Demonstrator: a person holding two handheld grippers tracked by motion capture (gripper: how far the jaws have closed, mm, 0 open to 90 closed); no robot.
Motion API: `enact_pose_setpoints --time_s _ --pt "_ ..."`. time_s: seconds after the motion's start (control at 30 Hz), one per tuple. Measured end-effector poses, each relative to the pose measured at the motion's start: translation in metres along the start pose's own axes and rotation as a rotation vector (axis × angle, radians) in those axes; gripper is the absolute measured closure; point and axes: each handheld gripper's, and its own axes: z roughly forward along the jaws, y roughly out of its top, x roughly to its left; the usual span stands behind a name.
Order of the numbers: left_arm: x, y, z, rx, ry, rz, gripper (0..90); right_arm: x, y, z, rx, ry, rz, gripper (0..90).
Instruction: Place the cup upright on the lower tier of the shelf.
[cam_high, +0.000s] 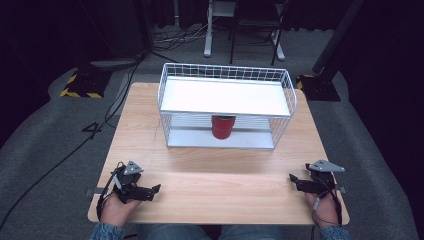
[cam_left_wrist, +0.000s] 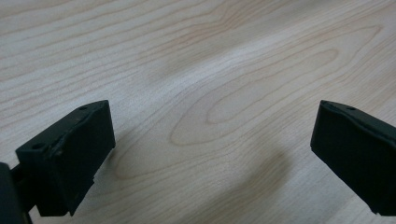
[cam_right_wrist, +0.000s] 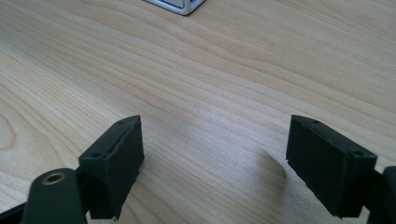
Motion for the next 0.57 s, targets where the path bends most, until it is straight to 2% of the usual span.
enact_pose_setpoints --time_s 0.17,0.23,0.3,0.57 --pt "0.0003 -0.0019 0.0023 -0.008 0.018 0.004 0.0 0.0000 0.0000 0.0000 -0.001 0.000 -0.001 19.6" --pt "-0.0004 -0.0039 0.0044 -0.028 0.048 0.019 0.0 0.0000 0.0000 0.0000 -0.001 -0.001 -0.001 19.5" --pt "-0.0025 -0.0047 0.0064 -0.019 0.087 0.049 0.5 0.0000 0.0000 0.0000 0.000 0.000 0.000 19.5" --pt "-0.0047 -0.0039 0.0076 -0.021 0.105 0.034 0.0 0.0000 0.0000 0.0000 0.000 0.000 0.001 19.5"
